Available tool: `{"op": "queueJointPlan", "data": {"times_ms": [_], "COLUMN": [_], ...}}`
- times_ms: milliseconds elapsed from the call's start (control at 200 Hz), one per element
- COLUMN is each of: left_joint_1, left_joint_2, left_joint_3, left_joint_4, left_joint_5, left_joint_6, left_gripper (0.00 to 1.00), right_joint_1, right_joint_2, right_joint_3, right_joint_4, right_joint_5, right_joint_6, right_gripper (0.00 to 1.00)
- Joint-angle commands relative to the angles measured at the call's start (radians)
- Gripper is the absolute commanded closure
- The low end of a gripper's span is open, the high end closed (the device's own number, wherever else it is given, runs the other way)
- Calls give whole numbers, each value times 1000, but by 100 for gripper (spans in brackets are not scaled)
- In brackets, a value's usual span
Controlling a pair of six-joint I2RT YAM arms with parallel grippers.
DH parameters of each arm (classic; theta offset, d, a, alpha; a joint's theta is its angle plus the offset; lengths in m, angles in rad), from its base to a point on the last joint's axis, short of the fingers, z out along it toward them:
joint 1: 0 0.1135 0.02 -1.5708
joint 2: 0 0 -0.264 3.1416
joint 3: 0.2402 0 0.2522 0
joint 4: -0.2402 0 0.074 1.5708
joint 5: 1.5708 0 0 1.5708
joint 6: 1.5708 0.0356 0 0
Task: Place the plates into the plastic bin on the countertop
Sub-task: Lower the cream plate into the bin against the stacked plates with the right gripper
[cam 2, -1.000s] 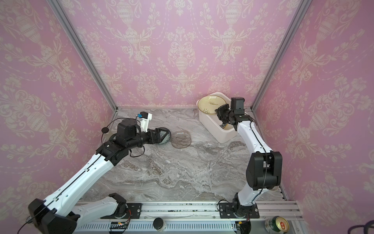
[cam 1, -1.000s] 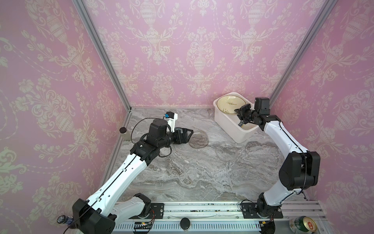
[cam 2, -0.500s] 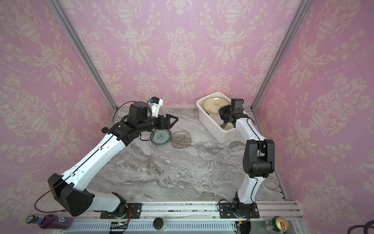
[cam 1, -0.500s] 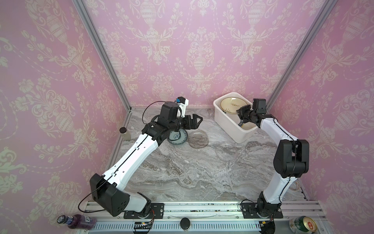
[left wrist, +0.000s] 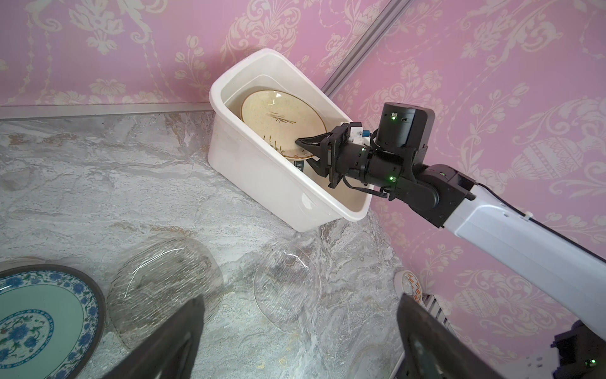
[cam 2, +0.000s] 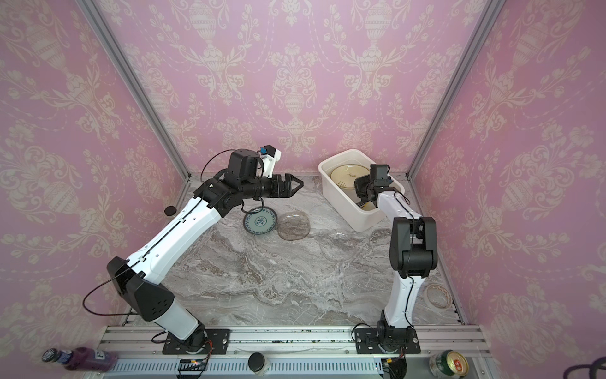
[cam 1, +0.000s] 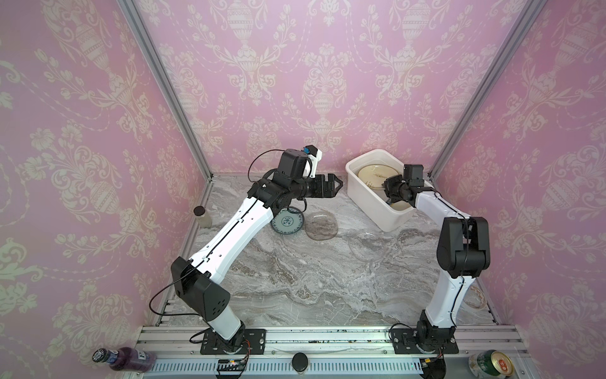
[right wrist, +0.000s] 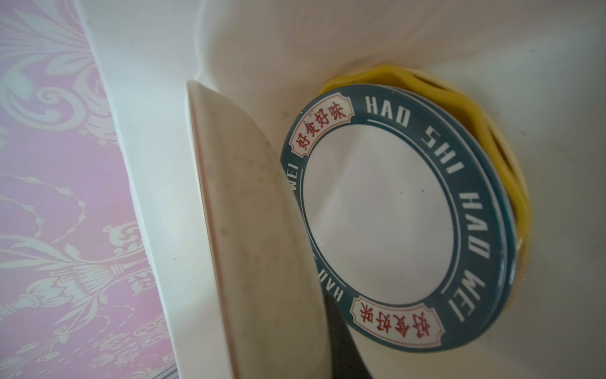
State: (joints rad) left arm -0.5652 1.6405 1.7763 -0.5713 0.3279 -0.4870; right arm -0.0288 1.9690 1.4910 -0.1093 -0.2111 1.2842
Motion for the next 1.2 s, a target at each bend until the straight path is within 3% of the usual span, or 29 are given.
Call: {"op": "queueJointPlan", "data": {"times_ms": [0,480,1196], "left_joint_1": [-7,-7,-5], "left_joint_2": [18,97,133], "left_joint_3": [40,101,95], "left_joint_4": [-58,-88,-94], "left_joint_5": [11,37,79], "left_joint_6": [16,-5,24], "left_gripper": [6,7,8], "right_joint_1": [-3,-3,-3], "right_joint_2": [9,114,174], "right_joint_3": [56,108,196], "right_joint_4": [109,96,-65], "right_joint_5": [7,-4,43], "right_joint_6": [-1,-25,-72], "right_gripper": [100,96,65]}}
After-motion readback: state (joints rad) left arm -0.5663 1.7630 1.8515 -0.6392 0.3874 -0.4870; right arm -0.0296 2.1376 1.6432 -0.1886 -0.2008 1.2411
